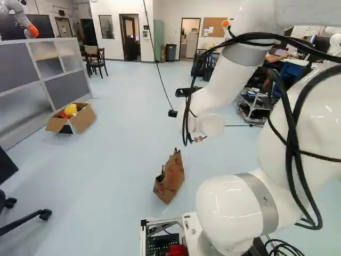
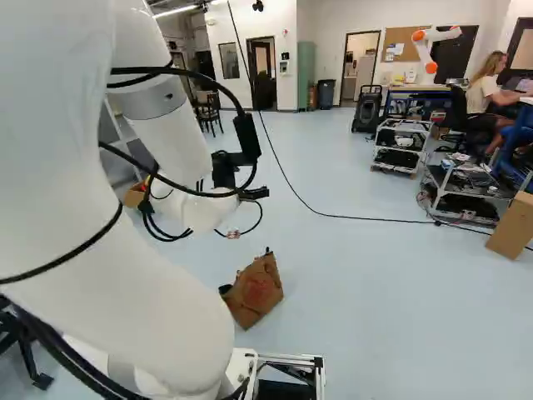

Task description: Pick up the grocery bag from the ground

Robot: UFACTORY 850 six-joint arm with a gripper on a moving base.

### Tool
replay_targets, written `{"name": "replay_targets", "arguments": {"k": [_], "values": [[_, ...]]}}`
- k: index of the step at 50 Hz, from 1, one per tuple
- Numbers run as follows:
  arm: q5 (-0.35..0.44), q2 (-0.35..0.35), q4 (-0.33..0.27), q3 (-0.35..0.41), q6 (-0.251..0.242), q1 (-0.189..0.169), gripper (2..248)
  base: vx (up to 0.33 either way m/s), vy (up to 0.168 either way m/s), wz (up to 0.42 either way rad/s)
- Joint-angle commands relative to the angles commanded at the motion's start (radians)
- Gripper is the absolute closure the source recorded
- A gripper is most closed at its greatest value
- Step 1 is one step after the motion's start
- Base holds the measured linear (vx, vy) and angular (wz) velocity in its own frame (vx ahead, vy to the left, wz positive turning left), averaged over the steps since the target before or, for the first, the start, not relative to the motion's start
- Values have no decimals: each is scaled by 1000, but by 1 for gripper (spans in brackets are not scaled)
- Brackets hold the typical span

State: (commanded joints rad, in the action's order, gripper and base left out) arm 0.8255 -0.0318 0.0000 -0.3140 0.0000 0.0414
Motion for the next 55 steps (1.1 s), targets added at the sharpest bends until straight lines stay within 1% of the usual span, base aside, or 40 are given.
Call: {"name": "replay_targets", "arguments": {"k": [17,41,55], "values": [[-76,103,0,-95,0,27,3,0,0,0],[-238,293,1,-244,0,46,3,0,0,0],[-326,399,20,-333,3,55,3,0,0,0]]}}
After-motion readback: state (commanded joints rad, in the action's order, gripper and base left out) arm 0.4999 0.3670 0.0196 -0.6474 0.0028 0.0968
